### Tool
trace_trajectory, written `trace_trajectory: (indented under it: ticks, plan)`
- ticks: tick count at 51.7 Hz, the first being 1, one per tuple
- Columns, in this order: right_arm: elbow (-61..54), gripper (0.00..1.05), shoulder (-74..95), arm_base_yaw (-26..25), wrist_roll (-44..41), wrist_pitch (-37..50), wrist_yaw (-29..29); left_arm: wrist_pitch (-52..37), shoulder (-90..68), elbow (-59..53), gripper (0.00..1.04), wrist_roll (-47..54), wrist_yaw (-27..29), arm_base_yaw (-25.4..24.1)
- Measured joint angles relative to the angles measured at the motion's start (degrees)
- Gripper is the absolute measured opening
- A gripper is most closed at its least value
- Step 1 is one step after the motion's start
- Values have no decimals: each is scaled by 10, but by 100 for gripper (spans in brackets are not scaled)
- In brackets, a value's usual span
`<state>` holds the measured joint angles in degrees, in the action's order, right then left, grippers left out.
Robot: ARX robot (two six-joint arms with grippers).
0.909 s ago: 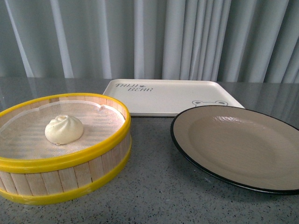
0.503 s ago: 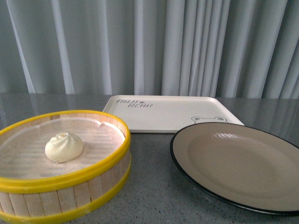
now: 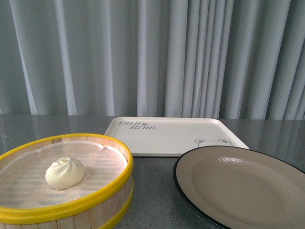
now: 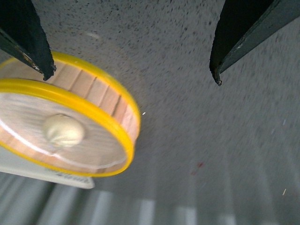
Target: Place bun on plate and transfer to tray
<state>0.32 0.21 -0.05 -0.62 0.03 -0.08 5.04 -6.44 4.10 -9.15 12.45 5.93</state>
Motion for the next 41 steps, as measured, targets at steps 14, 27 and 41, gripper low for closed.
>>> trace_trajectory:
  ticks: [14,27,41]
  plan:
    - [0,96,0,0,0,0,0,-187,-236,114,98,-89,-4,97]
    - [0,96,0,0,0,0,0,-215,-448,256,98,-13,-18,159]
    - [0,96,0,0,0,0,0,-139,-656,389,98,12,10,155]
